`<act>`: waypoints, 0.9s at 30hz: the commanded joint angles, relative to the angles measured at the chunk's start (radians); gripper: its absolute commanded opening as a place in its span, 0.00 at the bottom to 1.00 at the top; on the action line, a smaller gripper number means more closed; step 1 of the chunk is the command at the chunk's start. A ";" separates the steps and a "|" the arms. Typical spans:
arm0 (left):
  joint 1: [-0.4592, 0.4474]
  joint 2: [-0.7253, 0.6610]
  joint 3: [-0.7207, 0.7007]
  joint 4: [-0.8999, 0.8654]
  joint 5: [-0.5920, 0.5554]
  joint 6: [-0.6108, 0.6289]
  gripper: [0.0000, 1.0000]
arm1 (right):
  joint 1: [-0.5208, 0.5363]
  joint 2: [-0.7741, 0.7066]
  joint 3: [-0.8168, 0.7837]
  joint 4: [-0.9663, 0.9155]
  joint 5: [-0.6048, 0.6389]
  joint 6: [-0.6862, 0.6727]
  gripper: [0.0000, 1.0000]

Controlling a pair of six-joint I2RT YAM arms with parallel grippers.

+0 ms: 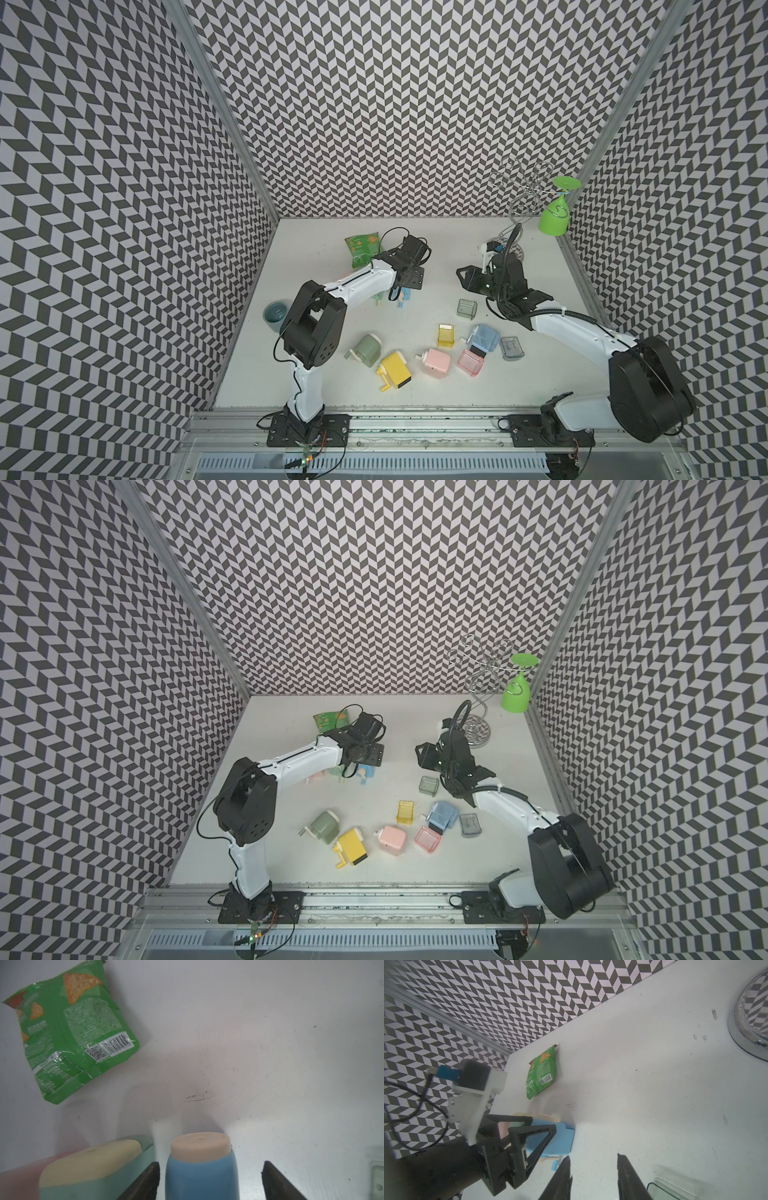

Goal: Put the tray back into the pencil sharpener
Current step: Place the pencil sharpener at the center of the board, then pick up the container from the center of the board.

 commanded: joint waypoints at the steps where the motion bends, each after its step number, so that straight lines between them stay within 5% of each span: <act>1: -0.036 -0.125 -0.028 0.071 -0.057 0.040 0.79 | -0.004 -0.040 -0.009 -0.003 0.037 -0.031 0.38; 7: -0.078 -0.357 -0.242 0.367 -0.137 0.174 0.77 | -0.004 -0.092 -0.018 -0.102 0.102 -0.111 0.38; 12: -0.069 -0.569 -0.473 0.617 -0.161 0.257 0.92 | 0.004 -0.167 -0.041 -0.205 0.105 -0.152 0.38; 19: 0.060 -0.691 -0.619 0.685 0.096 0.231 1.00 | 0.023 -0.184 -0.080 -0.288 0.159 -0.157 0.38; 27: 0.095 -0.804 -0.750 0.797 0.133 0.206 0.99 | 0.026 -0.110 -0.110 -0.325 0.168 -0.124 0.37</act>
